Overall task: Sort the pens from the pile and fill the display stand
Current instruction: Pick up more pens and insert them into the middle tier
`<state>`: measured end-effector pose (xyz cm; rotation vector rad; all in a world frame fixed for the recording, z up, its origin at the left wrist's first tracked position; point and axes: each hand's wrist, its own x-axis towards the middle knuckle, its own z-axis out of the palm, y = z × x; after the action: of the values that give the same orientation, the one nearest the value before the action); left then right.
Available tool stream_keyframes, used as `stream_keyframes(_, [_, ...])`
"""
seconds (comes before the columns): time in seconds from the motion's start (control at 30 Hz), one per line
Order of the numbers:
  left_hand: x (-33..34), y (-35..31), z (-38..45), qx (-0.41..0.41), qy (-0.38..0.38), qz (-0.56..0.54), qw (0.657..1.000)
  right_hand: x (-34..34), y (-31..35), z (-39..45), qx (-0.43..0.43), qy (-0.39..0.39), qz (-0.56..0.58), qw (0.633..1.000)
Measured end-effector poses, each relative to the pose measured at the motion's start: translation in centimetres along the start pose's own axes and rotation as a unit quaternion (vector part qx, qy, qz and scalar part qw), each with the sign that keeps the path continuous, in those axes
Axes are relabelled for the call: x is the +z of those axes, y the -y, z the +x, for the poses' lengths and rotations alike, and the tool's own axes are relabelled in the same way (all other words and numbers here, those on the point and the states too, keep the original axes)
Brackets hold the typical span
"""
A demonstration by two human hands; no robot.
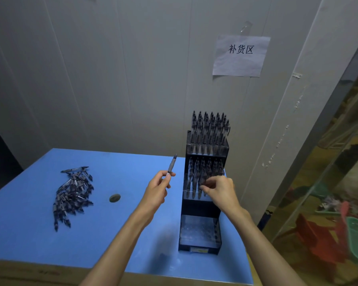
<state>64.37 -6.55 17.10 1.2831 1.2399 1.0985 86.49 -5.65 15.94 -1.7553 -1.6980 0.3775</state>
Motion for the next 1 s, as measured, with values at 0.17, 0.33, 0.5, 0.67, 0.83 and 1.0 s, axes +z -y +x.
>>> stream_keyframes(0.17, [0.5, -0.1, 0.1, 0.021, 0.003, 0.008, 1.000, -2.3, 1.4, -0.3, -0.053, -0.069, 0.011, 0.996])
stream_keyframes(0.33, [1.5, -0.9, -0.1, 0.086, 0.003, 0.021, 0.996, -3.8, 3.9, -0.3, -0.200, -0.139, 0.009, 0.970])
stream_keyframes(0.5, [1.9, -2.0, -0.3, 0.125, 0.027, 0.039, 0.991, -4.0, 5.2, -0.2, -0.270, -0.096, -0.075, 0.955])
stream_keyframes(0.67, [1.7, -2.6, -0.6, 0.140, 0.020, 0.077, 0.987, -3.8, 4.9, -0.7, -0.274, -0.046, -0.084, 0.957])
stream_keyframes(0.83, [1.5, -2.4, -0.5, 0.143, 0.011, 0.089, 0.986, -3.5, 4.4, -0.8, -0.263, -0.010, -0.052, 0.963])
stream_keyframes(1.0, [0.8, -1.9, -0.2, 0.137, -0.010, 0.180, 0.974, -3.7, 2.8, -0.6, -0.202, -0.016, -0.019, 0.979])
